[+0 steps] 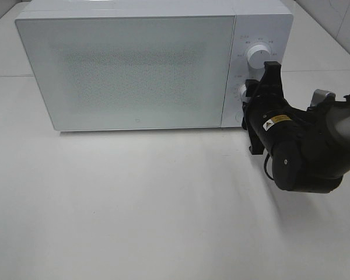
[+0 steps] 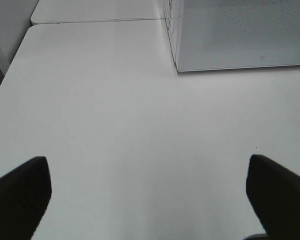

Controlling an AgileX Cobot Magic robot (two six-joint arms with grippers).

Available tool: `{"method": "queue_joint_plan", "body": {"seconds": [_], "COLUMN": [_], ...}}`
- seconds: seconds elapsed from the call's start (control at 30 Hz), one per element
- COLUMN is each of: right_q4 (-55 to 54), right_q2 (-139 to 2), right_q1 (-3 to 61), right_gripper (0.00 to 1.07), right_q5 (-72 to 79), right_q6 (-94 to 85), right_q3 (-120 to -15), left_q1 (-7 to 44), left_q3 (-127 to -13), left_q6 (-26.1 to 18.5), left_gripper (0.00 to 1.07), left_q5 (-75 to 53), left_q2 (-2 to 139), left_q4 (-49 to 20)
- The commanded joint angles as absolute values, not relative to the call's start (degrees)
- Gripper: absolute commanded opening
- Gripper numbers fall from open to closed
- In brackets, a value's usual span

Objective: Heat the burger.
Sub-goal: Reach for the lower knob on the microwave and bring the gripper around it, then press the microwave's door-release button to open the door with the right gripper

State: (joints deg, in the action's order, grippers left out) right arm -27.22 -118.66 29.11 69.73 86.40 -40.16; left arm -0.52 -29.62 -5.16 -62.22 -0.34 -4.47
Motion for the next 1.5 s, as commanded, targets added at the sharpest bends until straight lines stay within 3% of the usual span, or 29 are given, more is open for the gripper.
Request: {"method": "queue_joint_plan", "body": {"seconds": [0.03, 0.3, 0.37, 0.47, 0.87, 1.03, 1.2, 1.5], "right_q4": [-18.22, -20.57, -21.14, -22.46, -26.13, -26.81, -26.53, -26.53], "right_q2": [-118.72, -118.66, -118.66, -118.66, -117.63, -114.76, -111.96, -103.13], "right_q1": [29.51, 29.51, 29.51, 29.51, 29.68, 29.68, 29.68, 29.68], "right_gripper": [0.02, 0.14, 0.26, 0.36, 0.5, 0.64, 0.7, 0.7], "right_q5": [82.22, 82.16, 82.05, 81.88, 81.7, 81.47, 79.13, 67.44], "right_q6": [86.29, 84.17, 83.71, 83.02, 79.13, 75.23, 71.68, 53.11], "right_q3": [-41.88, -41.88, -41.83, -41.83, -39.76, -36.55, -33.23, -28.53], "left_q1": [-0.63, -0.63, -0.63, -0.63, -0.63, -0.63, -0.63, -0.63], "left_q3": [-29.68, -29.68, -29.68, -29.68, -29.68, -29.68, -29.68, -29.68], "left_q6": [-5.16, -5.16, -5.16, -5.16, -5.16, -5.16, -5.16, -5.16], "left_gripper": [0.98, 0.98, 0.98, 0.98, 0.98, 0.98, 0.98, 0.98], "left_q5": [-61.42, -61.42, -61.42, -61.42, -61.42, -61.42, -61.42, -61.42], "left_q2": [-1.15, -1.15, -1.15, -1.15, -1.15, -1.15, -1.15, -1.15], "left_q4": [-4.7, -4.7, -4.7, -4.7, -4.7, -4.7, -4.64, -4.64]}}
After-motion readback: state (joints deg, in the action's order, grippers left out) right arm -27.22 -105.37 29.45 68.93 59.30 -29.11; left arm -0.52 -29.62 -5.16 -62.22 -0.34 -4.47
